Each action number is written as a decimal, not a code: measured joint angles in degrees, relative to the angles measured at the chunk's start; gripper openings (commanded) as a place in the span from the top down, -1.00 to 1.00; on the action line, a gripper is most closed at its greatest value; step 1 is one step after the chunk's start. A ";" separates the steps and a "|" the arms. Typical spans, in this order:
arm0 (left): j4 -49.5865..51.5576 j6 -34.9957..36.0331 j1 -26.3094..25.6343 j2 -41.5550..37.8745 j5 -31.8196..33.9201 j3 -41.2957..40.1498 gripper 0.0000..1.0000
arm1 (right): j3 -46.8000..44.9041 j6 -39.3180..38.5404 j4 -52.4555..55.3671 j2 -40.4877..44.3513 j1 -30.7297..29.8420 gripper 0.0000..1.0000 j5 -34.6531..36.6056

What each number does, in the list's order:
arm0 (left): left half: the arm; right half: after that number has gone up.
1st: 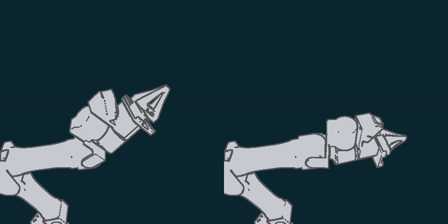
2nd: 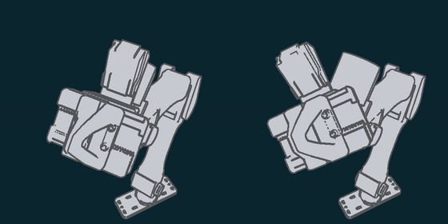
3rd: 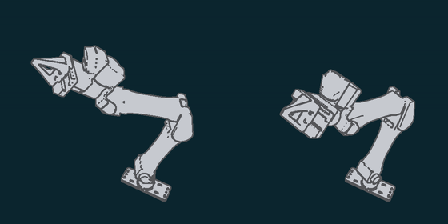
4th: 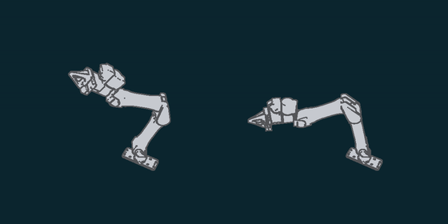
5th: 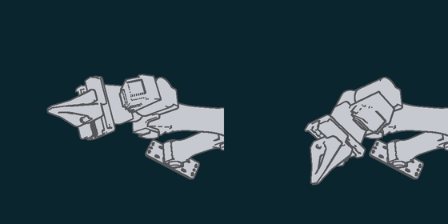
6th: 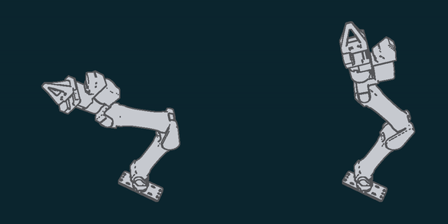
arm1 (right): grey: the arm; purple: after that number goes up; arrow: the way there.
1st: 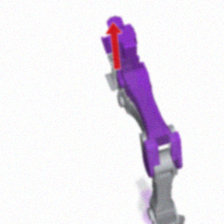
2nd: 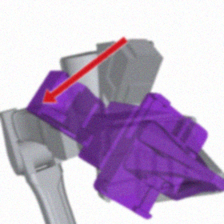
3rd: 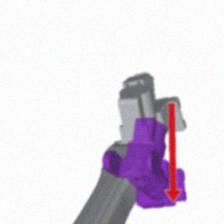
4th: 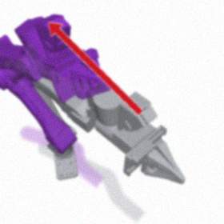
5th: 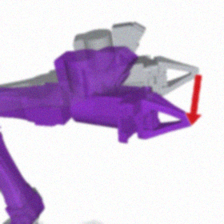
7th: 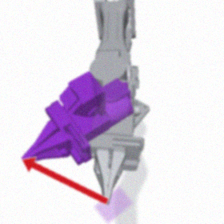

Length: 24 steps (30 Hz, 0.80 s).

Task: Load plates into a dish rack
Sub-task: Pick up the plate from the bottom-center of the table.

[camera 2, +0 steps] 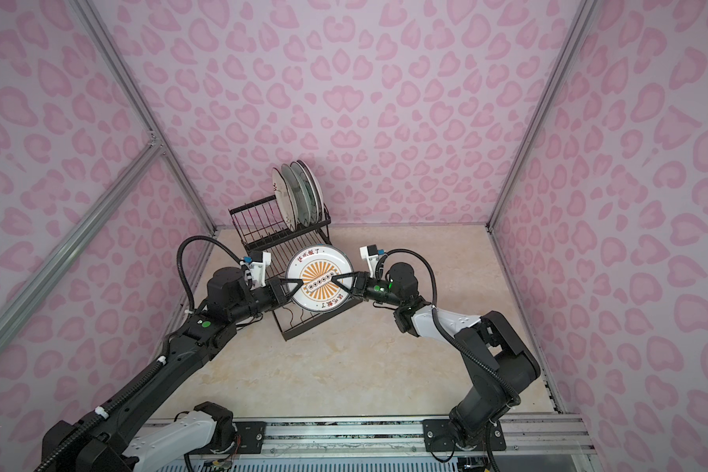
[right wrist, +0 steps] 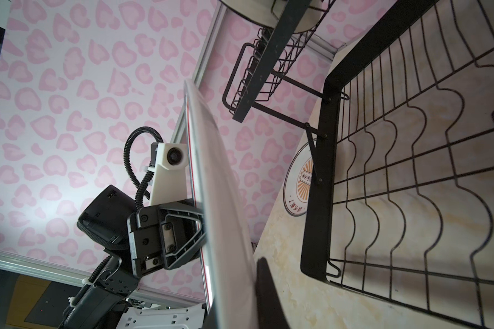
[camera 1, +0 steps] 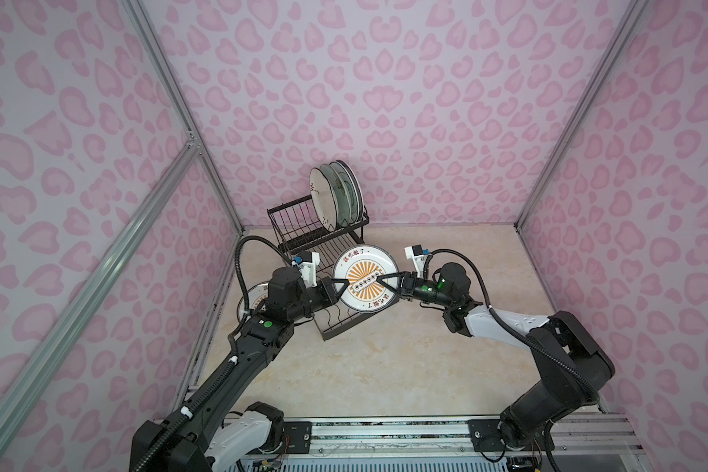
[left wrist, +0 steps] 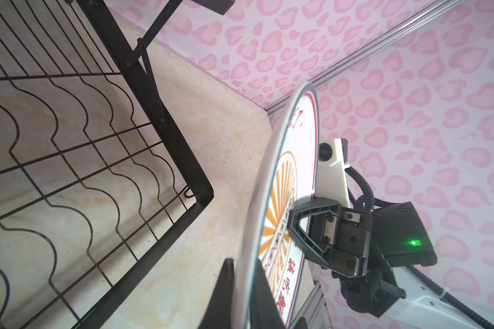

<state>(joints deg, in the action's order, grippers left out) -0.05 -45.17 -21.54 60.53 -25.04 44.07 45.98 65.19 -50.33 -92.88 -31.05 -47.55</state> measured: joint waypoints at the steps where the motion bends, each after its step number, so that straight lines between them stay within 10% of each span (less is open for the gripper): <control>1: 0.11 0.04 0.00 0.02 0.04 0.04 0.56 | 0.07 -0.11 0.09 0.02 0.00 1.00 0.00; 8: 3.17 2.99 -0.26 0.28 1.49 0.20 0.09 | 1.51 -4.44 5.07 0.96 -0.31 1.00 -0.70; 24: 17.92 5.35 -0.15 -8.17 19.80 0.83 0.03 | 13.44 -20.55 28.24 3.41 0.42 1.00 3.80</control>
<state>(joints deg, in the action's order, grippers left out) 17.87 -39.81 -21.69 52.36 -5.23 44.91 59.42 44.64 -22.09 -89.47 -30.63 -43.75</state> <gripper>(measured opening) 0.482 0.079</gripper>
